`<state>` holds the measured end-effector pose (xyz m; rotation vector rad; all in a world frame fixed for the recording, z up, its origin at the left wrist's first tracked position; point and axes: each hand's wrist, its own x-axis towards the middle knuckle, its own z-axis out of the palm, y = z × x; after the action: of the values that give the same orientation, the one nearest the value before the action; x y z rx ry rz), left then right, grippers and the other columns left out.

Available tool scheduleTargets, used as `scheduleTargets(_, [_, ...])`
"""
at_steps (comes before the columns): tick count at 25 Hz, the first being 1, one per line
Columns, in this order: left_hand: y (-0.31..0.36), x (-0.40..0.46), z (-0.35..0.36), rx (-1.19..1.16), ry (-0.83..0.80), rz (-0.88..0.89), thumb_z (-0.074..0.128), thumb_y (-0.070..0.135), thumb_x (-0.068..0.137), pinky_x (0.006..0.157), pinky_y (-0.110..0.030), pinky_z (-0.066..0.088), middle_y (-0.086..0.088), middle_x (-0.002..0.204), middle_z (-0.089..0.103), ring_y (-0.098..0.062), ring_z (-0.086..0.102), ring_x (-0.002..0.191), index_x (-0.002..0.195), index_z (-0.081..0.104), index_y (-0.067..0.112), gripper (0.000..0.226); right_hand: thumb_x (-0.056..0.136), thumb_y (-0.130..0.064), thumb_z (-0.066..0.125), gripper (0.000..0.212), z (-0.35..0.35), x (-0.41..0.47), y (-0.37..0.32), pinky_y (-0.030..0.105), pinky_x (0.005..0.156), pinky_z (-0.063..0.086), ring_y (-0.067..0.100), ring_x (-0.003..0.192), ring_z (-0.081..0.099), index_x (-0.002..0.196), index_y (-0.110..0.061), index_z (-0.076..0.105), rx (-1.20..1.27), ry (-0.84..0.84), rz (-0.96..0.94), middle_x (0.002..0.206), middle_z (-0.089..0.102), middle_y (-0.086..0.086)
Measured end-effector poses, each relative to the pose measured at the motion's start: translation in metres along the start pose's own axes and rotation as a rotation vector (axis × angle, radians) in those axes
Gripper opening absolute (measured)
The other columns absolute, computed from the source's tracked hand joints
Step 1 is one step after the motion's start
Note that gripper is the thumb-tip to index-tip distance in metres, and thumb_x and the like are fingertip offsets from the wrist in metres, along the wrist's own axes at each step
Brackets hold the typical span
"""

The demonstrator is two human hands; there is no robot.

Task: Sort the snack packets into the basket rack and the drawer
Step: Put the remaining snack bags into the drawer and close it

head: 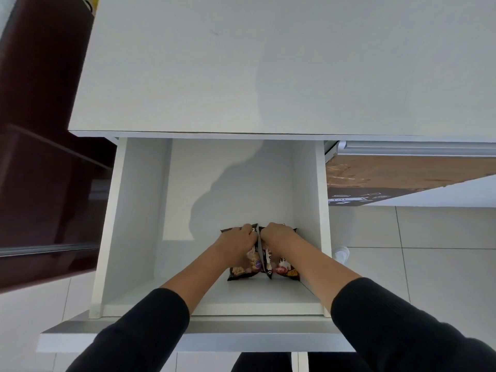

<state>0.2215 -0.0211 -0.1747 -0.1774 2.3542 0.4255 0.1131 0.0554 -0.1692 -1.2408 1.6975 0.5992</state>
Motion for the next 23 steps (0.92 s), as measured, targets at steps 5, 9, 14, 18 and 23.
scheduleTargets(5, [-0.002, 0.0, -0.002, 0.104, -0.054, 0.099, 0.079, 0.035, 0.071, 0.082, -0.036, 0.046, -0.012, 0.126, 0.044, -0.029, 0.052, 0.109, 0.128, 0.043, 0.005, 0.074, 0.084, -0.001, 0.064, 0.032, -0.003, -0.004, 0.003, 0.028, 0.073, 0.043, 0.021, 0.083, 0.048, 0.116, -0.001, 0.058, -0.041, -0.04, -0.058, 0.076, 0.043, 0.004])
scheduleTargets(9, [-0.001, 0.0, -0.001, 0.141, -0.058, 0.087, 0.079, 0.037, 0.071, 0.083, -0.037, 0.047, -0.012, 0.126, 0.045, -0.029, 0.053, 0.108, 0.13, 0.042, 0.006, 0.076, 0.072, -0.009, 0.079, 0.047, -0.008, -0.013, 0.004, 0.028, 0.075, 0.045, 0.022, 0.087, 0.056, 0.114, -0.003, 0.059, -0.105, -0.078, -0.099, 0.091, 0.054, 0.007])
scheduleTargets(14, [0.0, -0.01, -0.018, 0.041, -0.056, 0.051, 0.071, 0.039, 0.078, 0.073, -0.038, 0.049, -0.009, 0.118, 0.051, -0.028, 0.057, 0.1, 0.12, 0.05, 0.008, 0.056, 0.088, 0.001, 0.056, 0.022, -0.031, -0.034, 0.004, 0.032, 0.074, 0.045, 0.026, 0.086, 0.056, 0.109, 0.001, 0.061, -0.034, 0.045, -0.095, 0.079, 0.052, 0.007])
scheduleTargets(18, [0.008, -0.036, -0.076, -0.218, 0.202, -0.064, 0.058, 0.038, 0.089, 0.065, -0.031, 0.04, 0.002, 0.089, 0.051, -0.021, 0.055, 0.082, 0.089, 0.051, 0.017, 0.022, 0.084, 0.005, 0.055, 0.02, -0.062, -0.074, 0.027, 0.03, 0.069, 0.042, 0.022, 0.081, 0.051, 0.1, -0.003, 0.064, 0.182, 0.373, -0.184, 0.088, 0.052, 0.006])
scheduleTargets(23, [0.064, -0.054, -0.178, -0.303, 0.558, 0.021, 0.051, 0.031, 0.094, 0.059, -0.028, 0.035, 0.013, 0.069, 0.043, -0.008, 0.045, 0.064, 0.096, 0.057, 0.02, 0.013, 0.08, 0.001, 0.064, 0.014, -0.086, -0.155, 0.096, 0.009, 0.066, 0.039, 0.011, 0.072, 0.052, 0.085, -0.012, 0.063, 0.624, 0.831, -0.257, 0.084, 0.056, 0.0])
